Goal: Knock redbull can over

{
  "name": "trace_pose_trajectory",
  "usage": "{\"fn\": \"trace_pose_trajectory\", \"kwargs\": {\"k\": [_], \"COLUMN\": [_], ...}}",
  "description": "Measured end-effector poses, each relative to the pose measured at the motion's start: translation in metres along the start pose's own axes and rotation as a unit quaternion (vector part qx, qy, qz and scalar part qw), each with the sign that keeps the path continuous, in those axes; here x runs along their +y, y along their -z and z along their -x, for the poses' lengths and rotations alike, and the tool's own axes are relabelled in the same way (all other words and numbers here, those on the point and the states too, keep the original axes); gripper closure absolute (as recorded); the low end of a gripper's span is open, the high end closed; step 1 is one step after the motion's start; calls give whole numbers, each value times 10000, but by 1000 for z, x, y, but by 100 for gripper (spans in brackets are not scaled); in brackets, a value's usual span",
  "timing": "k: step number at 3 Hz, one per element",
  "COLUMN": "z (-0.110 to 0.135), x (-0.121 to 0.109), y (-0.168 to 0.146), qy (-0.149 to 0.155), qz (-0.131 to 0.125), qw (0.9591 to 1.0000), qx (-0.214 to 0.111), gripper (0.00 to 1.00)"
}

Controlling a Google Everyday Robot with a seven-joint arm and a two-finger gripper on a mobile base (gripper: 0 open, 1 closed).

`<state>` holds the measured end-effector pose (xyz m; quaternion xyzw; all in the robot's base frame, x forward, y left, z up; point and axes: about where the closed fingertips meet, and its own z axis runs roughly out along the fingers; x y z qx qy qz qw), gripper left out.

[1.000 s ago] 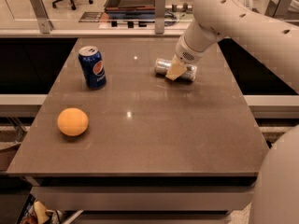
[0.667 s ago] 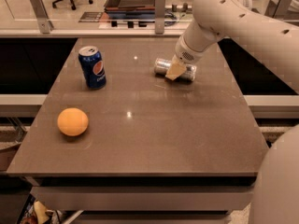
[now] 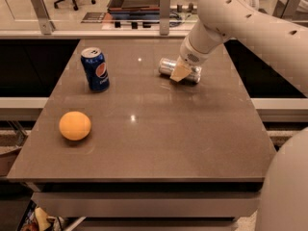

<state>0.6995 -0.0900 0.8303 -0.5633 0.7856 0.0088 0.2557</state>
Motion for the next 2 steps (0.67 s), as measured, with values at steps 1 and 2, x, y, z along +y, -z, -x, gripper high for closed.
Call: {"fn": "trace_pose_trajectory", "kwargs": {"k": [1, 2], "z": [1, 1], "x": [0, -1], "y": [1, 3], "qy": [0, 0], "qz": [1, 1], "qw": [10000, 10000], "qx": [0, 0], "gripper": [0, 0]}}
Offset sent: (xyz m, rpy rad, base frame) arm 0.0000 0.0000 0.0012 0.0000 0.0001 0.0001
